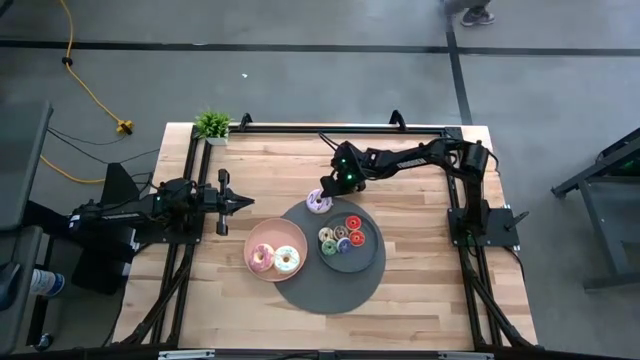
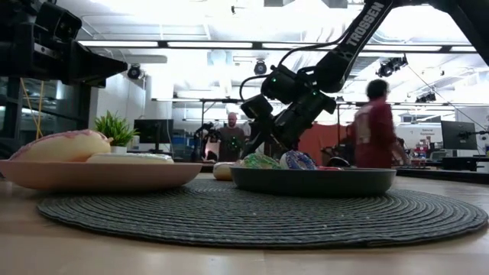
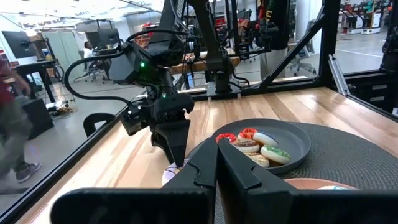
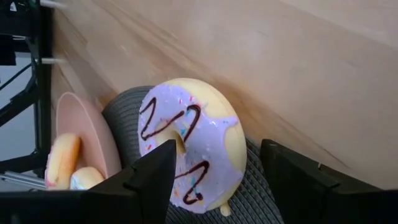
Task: Pick & Place donuts
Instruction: Put the big purple donut on the pink plate
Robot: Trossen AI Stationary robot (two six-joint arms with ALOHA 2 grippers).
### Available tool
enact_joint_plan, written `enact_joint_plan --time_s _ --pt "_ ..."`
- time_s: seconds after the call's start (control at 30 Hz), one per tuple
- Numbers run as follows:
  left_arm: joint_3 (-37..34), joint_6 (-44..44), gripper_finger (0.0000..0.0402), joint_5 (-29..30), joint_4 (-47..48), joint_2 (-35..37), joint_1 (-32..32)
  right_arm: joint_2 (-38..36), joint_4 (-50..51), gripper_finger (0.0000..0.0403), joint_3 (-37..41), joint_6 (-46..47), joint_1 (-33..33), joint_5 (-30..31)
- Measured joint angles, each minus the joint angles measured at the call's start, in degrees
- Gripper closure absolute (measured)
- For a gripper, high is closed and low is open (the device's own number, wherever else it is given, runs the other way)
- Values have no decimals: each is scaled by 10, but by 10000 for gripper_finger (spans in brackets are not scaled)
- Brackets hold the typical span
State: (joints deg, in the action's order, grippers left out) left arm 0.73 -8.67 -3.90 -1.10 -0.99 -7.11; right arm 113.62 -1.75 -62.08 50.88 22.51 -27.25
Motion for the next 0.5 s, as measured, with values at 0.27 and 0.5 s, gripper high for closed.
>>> enact_joint_plan --time_s 0.27,0.5 --pt "0 0 401 0 0 0 0 1 -8 189 0 1 0 3" --pt "0 0 401 0 0 0 0 1 -8 229 0 -4 -1 3"
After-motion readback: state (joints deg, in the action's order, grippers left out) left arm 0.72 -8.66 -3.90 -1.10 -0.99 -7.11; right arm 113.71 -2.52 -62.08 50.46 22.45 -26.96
